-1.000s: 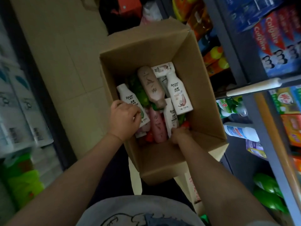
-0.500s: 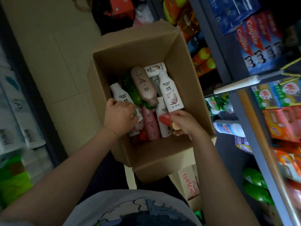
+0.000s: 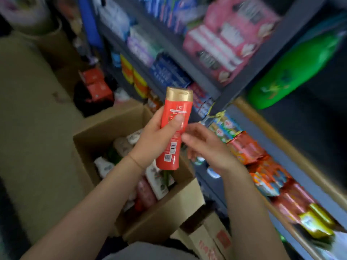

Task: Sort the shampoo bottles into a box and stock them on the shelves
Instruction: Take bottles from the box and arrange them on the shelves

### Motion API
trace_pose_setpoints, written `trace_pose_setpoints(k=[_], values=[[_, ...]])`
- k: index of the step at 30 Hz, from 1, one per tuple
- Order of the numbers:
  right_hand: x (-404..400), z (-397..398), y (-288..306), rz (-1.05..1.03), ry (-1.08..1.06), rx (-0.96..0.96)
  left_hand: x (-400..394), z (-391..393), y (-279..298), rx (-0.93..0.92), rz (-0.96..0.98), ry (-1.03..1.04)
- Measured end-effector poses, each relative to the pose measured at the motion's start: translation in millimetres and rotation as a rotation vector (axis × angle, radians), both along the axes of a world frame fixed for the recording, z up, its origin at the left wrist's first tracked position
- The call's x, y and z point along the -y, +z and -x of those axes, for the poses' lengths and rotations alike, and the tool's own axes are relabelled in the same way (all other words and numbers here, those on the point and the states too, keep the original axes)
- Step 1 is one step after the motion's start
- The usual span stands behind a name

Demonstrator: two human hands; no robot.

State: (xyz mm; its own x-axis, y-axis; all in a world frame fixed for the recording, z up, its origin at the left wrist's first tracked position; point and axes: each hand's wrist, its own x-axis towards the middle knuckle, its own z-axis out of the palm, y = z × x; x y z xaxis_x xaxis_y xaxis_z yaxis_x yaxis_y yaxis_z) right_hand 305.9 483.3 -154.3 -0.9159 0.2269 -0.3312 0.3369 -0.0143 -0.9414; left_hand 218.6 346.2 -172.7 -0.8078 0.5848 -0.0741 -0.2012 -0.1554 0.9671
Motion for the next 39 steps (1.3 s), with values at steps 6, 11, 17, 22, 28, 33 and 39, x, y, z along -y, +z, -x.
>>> trace_pose_setpoints(k=[6,11,17,22,28,33,39], values=[[-30,-50,108,-0.287,-0.253,-0.374,-77,-31,145,-0.232,-0.219,-0.250],[-72,-89,198,-0.574,-0.425,-0.607,-119,-64,244,-0.401,-0.310,-0.424],[-108,-130,248,-0.422,-0.098,-0.572,-152,-69,288,-0.153,-0.301,-0.689],[-119,-130,240,-0.539,-0.208,-0.502,-178,-79,282,-0.127,-0.387,-0.425],[-127,-110,244,-0.979,-0.456,-0.445,-193,-89,279,-0.419,-0.309,-0.273],[-142,-96,260,-1.016,-0.565,-0.586,-196,-61,281,-0.477,-0.267,-0.259],[-160,-66,282,-0.838,-0.471,-0.606,-203,-20,243,-1.307,0.252,-0.069]])
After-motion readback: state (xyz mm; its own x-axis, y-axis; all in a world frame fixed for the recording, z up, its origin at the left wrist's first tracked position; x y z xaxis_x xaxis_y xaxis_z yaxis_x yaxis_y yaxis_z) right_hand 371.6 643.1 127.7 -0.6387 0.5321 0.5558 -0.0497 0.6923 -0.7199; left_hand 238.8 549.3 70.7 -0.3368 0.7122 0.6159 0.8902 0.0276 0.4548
